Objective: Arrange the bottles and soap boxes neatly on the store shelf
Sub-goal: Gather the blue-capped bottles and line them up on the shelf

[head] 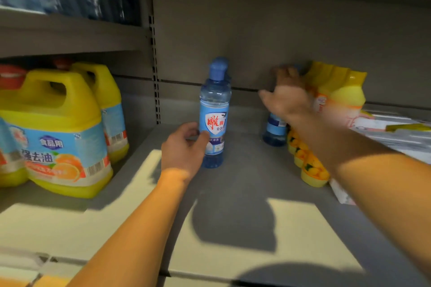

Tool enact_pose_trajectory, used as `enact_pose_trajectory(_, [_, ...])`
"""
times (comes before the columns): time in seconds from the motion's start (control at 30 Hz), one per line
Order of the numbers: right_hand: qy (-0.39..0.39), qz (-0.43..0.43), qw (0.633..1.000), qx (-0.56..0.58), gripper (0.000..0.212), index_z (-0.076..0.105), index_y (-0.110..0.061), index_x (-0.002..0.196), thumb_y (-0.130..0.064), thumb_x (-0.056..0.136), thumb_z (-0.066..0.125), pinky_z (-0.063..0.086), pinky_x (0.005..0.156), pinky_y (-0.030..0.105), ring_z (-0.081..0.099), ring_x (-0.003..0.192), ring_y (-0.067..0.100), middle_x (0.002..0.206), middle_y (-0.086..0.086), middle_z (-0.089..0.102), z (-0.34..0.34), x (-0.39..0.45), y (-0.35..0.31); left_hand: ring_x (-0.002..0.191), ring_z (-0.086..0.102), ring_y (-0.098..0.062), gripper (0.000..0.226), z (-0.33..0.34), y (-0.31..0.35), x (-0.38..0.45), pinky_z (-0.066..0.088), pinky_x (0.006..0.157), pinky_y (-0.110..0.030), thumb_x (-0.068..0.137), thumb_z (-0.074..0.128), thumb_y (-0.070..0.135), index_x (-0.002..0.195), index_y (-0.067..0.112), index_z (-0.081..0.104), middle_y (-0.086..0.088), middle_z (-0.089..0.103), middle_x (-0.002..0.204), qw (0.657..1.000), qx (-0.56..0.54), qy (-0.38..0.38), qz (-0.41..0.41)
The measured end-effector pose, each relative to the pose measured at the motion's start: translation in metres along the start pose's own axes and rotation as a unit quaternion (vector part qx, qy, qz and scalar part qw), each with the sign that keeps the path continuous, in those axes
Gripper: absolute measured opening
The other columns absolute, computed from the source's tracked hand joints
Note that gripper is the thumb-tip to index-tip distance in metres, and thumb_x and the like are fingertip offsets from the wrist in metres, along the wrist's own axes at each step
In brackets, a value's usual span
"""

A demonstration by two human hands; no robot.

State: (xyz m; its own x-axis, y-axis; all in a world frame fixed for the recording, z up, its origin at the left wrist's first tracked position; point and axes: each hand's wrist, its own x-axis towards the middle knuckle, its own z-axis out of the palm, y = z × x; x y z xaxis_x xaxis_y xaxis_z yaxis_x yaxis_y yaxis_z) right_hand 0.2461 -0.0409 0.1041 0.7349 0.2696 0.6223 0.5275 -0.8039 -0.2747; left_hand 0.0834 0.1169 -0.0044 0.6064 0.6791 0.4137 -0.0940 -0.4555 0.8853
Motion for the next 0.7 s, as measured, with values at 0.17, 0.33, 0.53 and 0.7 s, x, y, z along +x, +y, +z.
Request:
enact_pose_trajectory(0.17, [-0.049, 0.007, 0.989, -0.138, 0.081, 0.029, -0.008, 0.149, -0.041, 0.084, 0.064, 0.021, 0.115, 0.044, 0.024, 0.139, 0.040, 0.153, 0.017, 0.026, -0.002, 0.048, 0.000, 0.067, 0.058, 0.015, 0.017, -0.003, -0.002, 0.003, 0.045, 0.070, -0.015, 0.084, 0.071, 0.027, 0.100, 0.030, 0.066, 0.019, 0.063, 0.079, 1.000, -0.002, 0.012, 0.001])
enact_pose_trajectory(0.33, [-0.100, 0.036, 0.968, -0.228, 0.067, 0.040, -0.002, 0.141, -0.030, 0.087, 0.066, 0.024, 0.115, 0.050, 0.035, 0.135, 0.041, 0.145, 0.024, 0.038, -0.003, 0.058, 0.000, 0.068, 0.060, 0.012, 0.018, -0.001, 0.001, 0.003, 0.046, 0.072, -0.010, 0.085, 0.070, 0.024, 0.102, 0.022, 0.069, 0.016, 0.066, 0.080, 1.000, -0.003, 0.016, 0.024])
enact_pose_trajectory(0.53, [-0.038, -0.028, 0.999, -0.015, 0.048, 0.052, -0.012, 0.133, -0.005, 0.087, 0.062, 0.043, 0.095, 0.039, 0.050, 0.119, 0.037, 0.133, 0.018, 0.048, -0.007, 0.031, -0.012, 0.076, 0.066, -0.008, 0.016, -0.005, 0.008, 0.001, 0.053, 0.077, -0.026, 0.085, 0.070, 0.025, 0.100, 0.020, 0.069, 0.012, 0.068, 0.079, 0.999, -0.013, 0.031, 0.026])
enact_pose_trajectory(0.7, [-0.013, -0.122, 0.992, 0.016, 0.039, 0.055, -0.015, 0.130, -0.009, 0.092, 0.058, 0.042, 0.091, 0.034, 0.052, 0.115, 0.033, 0.127, 0.016, 0.055, -0.022, -0.009, -0.014, 0.077, 0.066, -0.012, 0.018, -0.008, 0.016, -0.008, 0.053, 0.078, -0.028, 0.085, 0.069, 0.026, 0.103, 0.024, 0.067, 0.016, 0.065, 0.075, 1.000, -0.004, 0.009, 0.028])
